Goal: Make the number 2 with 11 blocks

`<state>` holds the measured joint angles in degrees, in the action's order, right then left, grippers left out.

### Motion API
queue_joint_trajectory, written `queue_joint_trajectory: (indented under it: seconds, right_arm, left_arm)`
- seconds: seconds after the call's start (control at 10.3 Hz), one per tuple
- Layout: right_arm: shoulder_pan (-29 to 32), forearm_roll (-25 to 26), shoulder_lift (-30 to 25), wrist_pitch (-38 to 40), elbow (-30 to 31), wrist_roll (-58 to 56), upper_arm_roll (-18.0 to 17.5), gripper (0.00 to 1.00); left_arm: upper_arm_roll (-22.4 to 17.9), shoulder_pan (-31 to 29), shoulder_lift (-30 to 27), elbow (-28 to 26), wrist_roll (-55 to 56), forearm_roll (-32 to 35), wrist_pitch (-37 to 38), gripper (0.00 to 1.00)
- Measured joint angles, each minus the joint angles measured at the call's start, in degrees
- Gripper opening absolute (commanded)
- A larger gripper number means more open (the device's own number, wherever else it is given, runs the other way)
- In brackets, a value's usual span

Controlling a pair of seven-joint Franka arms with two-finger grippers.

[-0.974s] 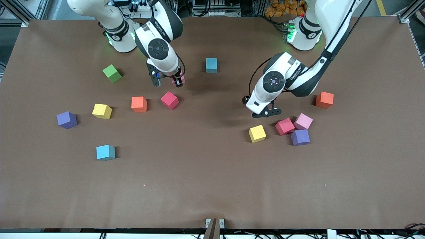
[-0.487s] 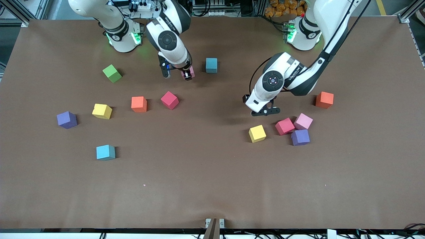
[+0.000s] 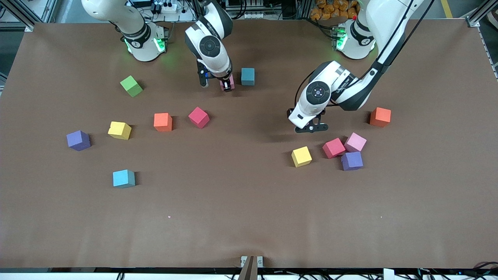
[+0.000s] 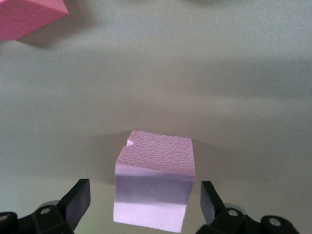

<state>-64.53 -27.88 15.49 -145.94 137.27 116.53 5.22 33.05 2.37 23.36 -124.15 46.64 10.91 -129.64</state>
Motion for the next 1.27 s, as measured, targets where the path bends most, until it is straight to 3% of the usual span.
queue_joint_trajectory:
  seconds: [0.39,0.49,0.78,0.88,1.27]
  right_arm:
    - [-1.2,-3.3,0.6,-0.5,-0.1,2.0,0.0,0.37]
    - [-1.7,-3.4,0.6,-0.5,-0.1,3.0,0.0,0.38]
    - [-2.1,-3.5,0.6,-0.8,-0.2,4.3,0.0,0.38]
    - [-2.1,-3.5,0.6,-1.0,-0.2,4.7,0.0,0.38]
    - [-2.2,-3.6,0.6,-2.1,-0.3,5.8,0.0,0.38]
  left_arm:
    - [0.0,-0.3,0.2,-0.6,-0.1,0.1,-0.6,0.94]
    - [0.0,-0.3,0.6,-0.8,-0.1,0.1,-1.5,0.86]
    - [0.0,-0.3,2.0,-1.0,-0.1,0.1,-3.1,0.36]
    - [0.0,-0.4,2.0,-1.0,-0.1,0.1,-3.2,0.32]
    - [0.6,-1.9,0.4,-0.8,2.6,0.1,-3.0,0.33]
